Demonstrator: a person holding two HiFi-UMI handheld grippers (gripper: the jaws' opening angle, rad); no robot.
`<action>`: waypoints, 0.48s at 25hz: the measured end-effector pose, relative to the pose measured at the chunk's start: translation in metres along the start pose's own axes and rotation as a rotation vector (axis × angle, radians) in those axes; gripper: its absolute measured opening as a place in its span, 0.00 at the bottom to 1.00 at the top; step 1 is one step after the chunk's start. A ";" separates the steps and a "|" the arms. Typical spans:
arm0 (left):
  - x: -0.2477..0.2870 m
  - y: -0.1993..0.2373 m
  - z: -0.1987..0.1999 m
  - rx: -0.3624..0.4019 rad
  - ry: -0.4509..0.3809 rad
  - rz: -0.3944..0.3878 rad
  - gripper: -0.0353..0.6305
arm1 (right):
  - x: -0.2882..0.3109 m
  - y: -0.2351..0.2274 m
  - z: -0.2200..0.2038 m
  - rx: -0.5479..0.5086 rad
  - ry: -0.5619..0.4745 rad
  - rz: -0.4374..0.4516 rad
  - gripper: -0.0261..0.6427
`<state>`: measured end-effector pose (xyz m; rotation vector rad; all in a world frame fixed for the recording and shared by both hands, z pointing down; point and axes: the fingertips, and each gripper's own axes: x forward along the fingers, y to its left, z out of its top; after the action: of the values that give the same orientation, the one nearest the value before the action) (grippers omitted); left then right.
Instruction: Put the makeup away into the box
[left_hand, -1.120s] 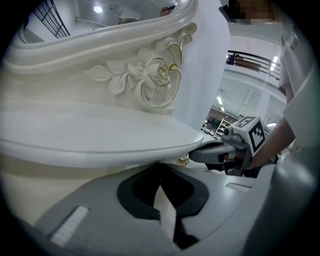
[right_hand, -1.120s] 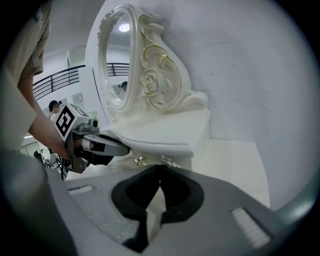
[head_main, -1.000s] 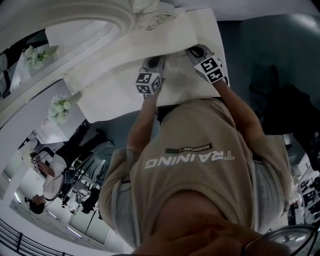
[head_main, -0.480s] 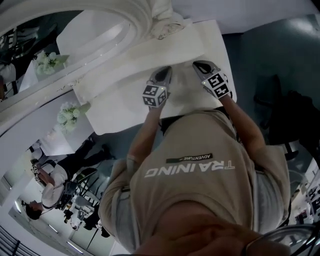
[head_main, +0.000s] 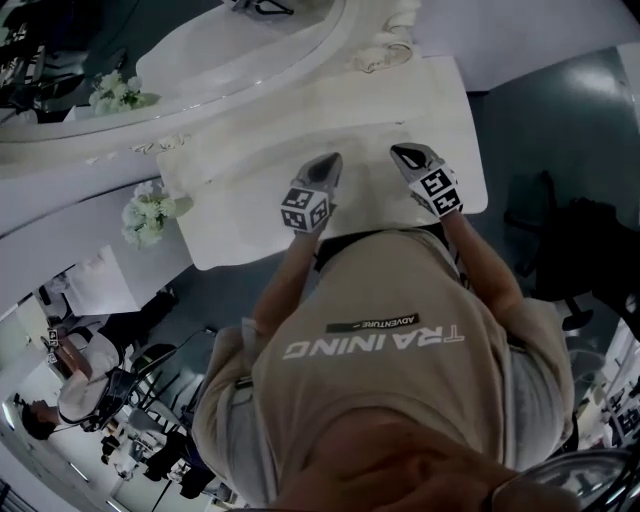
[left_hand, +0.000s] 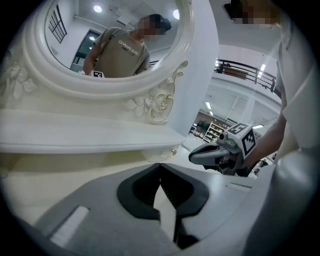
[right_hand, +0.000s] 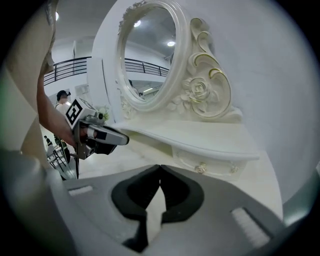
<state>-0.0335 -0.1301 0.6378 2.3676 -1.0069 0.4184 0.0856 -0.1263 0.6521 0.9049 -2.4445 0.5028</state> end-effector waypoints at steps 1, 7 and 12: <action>-0.015 0.006 -0.002 0.002 -0.006 0.001 0.06 | 0.005 0.013 0.005 0.005 -0.008 -0.001 0.05; -0.082 0.034 0.003 0.020 -0.069 -0.004 0.06 | 0.023 0.071 0.042 -0.049 -0.055 -0.006 0.05; -0.132 0.051 0.007 0.016 -0.118 -0.007 0.06 | 0.029 0.114 0.071 -0.090 -0.102 -0.031 0.05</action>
<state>-0.1595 -0.0890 0.5884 2.4339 -1.0513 0.2878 -0.0326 -0.0943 0.5908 0.9505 -2.5184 0.3408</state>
